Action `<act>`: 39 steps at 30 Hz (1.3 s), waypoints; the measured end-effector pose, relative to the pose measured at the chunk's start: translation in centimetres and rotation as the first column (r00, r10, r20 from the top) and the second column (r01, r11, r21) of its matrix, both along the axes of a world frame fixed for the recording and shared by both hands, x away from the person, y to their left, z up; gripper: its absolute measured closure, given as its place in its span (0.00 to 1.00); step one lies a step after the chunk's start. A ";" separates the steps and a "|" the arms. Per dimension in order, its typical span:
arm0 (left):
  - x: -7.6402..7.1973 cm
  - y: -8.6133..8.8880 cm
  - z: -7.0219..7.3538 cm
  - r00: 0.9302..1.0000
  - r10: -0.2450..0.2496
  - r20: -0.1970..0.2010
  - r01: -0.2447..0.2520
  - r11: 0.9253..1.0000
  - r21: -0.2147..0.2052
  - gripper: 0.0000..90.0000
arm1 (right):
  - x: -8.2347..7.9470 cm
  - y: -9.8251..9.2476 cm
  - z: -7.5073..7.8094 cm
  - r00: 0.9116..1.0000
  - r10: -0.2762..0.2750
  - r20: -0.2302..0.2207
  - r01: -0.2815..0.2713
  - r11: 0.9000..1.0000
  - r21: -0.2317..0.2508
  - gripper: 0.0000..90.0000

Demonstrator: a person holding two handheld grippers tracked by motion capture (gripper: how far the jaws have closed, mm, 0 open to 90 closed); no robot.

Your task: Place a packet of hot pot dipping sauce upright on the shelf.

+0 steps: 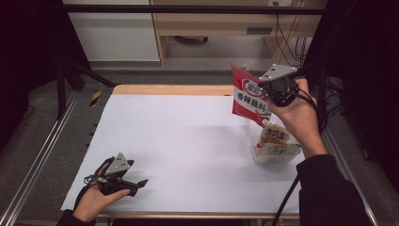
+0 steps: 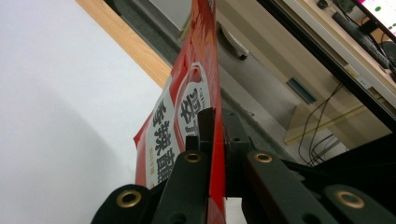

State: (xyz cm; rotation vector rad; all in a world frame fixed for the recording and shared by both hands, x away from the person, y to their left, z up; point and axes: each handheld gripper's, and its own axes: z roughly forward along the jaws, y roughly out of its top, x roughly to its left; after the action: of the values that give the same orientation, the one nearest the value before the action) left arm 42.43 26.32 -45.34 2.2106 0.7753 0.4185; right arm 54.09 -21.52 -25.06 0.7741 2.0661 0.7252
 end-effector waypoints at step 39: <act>0.2 -0.4 -0.6 1.000 -0.007 -0.020 0.007 1.000 0.009 0.13 | 3.5 -5.5 -5.2 0.993 -0.092 -0.071 0.095 0.995 0.040 1.00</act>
State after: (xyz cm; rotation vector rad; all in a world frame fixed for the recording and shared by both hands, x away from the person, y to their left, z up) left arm 42.66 25.95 -45.96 2.2285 0.7770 0.3981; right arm 57.58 -26.97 -30.21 0.9261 2.0666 0.7011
